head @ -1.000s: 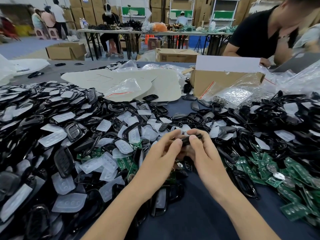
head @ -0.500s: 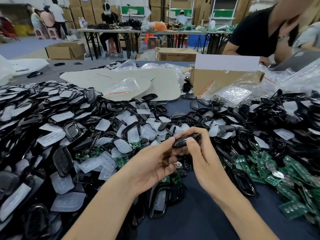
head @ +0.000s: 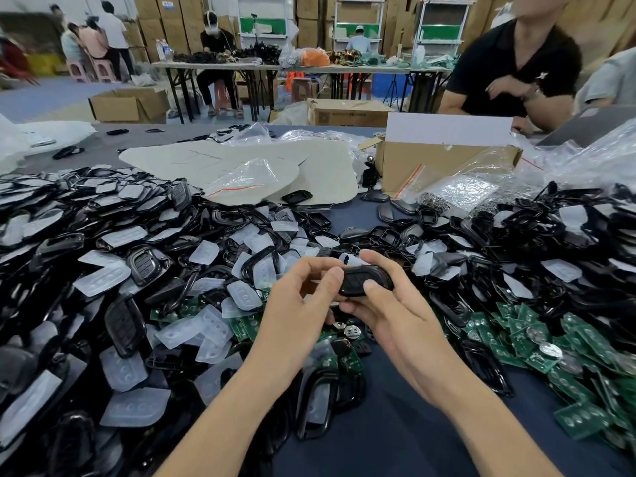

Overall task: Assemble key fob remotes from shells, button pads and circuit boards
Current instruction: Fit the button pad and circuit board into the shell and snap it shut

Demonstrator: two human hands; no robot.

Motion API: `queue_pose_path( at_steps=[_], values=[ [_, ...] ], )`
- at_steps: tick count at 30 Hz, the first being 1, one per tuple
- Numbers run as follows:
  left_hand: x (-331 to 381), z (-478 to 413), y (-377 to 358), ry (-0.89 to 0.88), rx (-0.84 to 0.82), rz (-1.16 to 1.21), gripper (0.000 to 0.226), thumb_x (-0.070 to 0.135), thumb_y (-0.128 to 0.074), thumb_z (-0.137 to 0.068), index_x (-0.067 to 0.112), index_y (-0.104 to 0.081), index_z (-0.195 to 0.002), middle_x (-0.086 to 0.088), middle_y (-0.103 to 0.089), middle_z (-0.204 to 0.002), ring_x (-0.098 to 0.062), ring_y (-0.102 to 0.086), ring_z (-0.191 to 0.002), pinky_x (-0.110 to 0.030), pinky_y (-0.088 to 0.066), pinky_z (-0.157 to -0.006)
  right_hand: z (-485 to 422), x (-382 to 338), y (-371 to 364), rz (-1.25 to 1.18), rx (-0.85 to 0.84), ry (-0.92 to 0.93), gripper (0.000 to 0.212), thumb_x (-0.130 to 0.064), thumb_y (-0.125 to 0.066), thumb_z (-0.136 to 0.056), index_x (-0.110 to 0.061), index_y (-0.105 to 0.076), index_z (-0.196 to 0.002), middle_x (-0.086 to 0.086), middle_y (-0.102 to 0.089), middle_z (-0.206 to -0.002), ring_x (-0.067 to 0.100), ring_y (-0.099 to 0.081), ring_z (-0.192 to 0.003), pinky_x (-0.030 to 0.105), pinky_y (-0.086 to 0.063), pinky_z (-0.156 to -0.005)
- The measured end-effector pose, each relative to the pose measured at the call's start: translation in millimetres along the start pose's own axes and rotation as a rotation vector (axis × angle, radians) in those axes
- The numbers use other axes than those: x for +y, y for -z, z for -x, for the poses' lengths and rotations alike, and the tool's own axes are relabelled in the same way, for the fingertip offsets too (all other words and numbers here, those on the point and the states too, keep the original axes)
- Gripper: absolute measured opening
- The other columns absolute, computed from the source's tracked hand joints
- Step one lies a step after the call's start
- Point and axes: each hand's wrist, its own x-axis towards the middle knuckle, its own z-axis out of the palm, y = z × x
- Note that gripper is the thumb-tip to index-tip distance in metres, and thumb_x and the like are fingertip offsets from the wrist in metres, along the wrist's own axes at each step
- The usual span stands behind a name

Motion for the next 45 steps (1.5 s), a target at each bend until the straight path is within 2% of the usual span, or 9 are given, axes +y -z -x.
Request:
queue_pose_path(
  at_steps=[3, 12, 16, 20, 26, 29, 31, 33, 45],
  values=[
    [-2, -1, 1, 0.043, -0.004, 0.04, 0.015, 0.029, -0.057, -0.1, 0.029, -0.073, -0.101, -0.007, -0.074, -0.088, -0.015, -0.061, -0.065, -0.03, -0.053, -0.063, 1, -1, -1, 0.031, -0.01, -0.001, 0.04, -0.022, -0.06, -0.094, -0.024, -0.055, -0.133, 0.01, -0.061, -0.132, 0.02, -0.069, -0.114, 0.023, -0.055, -0.091],
    [-3, -2, -4, 0.187, -0.031, 0.24, 0.016, 0.022, -0.059, -0.099, 0.018, -0.074, -0.097, -0.007, -0.07, -0.081, -0.015, -0.063, -0.073, -0.025, -0.051, -0.059, 2, -6, -1, 0.368, 0.074, 0.103, 0.033, -0.034, -0.061, -0.09, -0.036, -0.061, -0.123, -0.001, -0.077, -0.105, 0.018, -0.074, -0.096, 0.022, -0.056, -0.086],
    [-2, -5, -5, 0.309, -0.021, 0.378, 0.02, 0.017, -0.058, -0.099, 0.005, -0.07, -0.109, -0.012, -0.068, -0.085, -0.015, -0.06, -0.071, -0.022, -0.051, -0.058, 3, -3, 0, 0.464, 0.072, 0.13, 0.033, -0.016, -0.06, -0.1, -0.04, -0.06, -0.122, -0.009, -0.074, -0.112, 0.011, -0.072, -0.1, 0.02, -0.054, -0.087],
    [-1, -6, 0, 0.366, -0.067, 0.457, 0.027, 0.022, -0.063, -0.094, 0.0, -0.073, -0.107, -0.016, -0.061, -0.087, -0.01, -0.057, -0.064, -0.021, -0.05, -0.059, 3, -4, 1, 0.503, 0.044, 0.137, 0.043, -0.005, -0.06, -0.099, -0.043, -0.062, -0.118, -0.012, -0.071, -0.119, 0.012, -0.066, -0.112, 0.03, -0.053, -0.098],
    [3, -1, 0, 0.053, -0.015, 0.083, 0.021, 0.037, -0.064, -0.092, 0.024, -0.077, -0.104, -0.007, -0.069, -0.078, -0.009, -0.057, -0.067, -0.022, -0.05, -0.068, 3, -8, 0, 0.446, 0.014, 0.181, 0.053, 0.008, -0.054, -0.098, -0.041, -0.065, -0.114, -0.007, -0.07, -0.121, 0.013, -0.068, -0.106, 0.022, -0.055, -0.086],
    [5, 4, -4, -0.105, 0.077, -0.072, 0.012, 0.031, -0.063, -0.096, 0.032, -0.073, -0.103, 0.014, -0.07, -0.078, 0.0, -0.061, -0.069, -0.013, -0.046, -0.067, 3, -7, -4, 0.251, 0.039, 0.129, 0.026, -0.02, -0.069, -0.093, -0.038, -0.069, -0.113, 0.0, -0.071, -0.121, 0.019, -0.068, -0.113, 0.021, -0.054, -0.09],
    [7, 8, -8, -0.169, 0.098, -0.124, 0.011, 0.035, -0.061, -0.096, 0.035, -0.069, -0.103, 0.019, -0.07, -0.086, -0.001, -0.064, -0.078, -0.013, -0.047, -0.07, 4, -6, -6, 0.114, 0.065, 0.097, 0.035, -0.046, -0.081, -0.08, -0.033, -0.072, -0.111, 0.005, -0.071, -0.121, 0.021, -0.068, -0.115, 0.024, -0.055, -0.092],
    [7, 11, -9, -0.23, 0.103, -0.181, 0.012, 0.039, -0.057, -0.096, 0.038, -0.066, -0.104, 0.017, -0.069, -0.097, -0.007, -0.065, -0.088, -0.017, -0.05, -0.075, 4, -6, -9, 0.068, 0.094, 0.118, 0.043, -0.053, -0.083, -0.074, -0.03, -0.073, -0.109, 0.006, -0.072, -0.118, 0.021, -0.069, -0.113, 0.025, -0.056, -0.091],
    [10, 16, -12, -0.298, 0.133, -0.23, 0.024, 0.017, -0.054, -0.096, 0.04, -0.06, -0.098, 0.013, -0.064, -0.094, -0.01, -0.06, -0.09, -0.014, -0.044, -0.076, 8, -11, -16, 0.184, 0.144, 0.176, 0.015, -0.028, -0.07, -0.082, -0.03, -0.073, -0.097, 0.005, -0.076, -0.106, 0.022, -0.074, -0.1, 0.025, -0.057, -0.087]
  ],
)
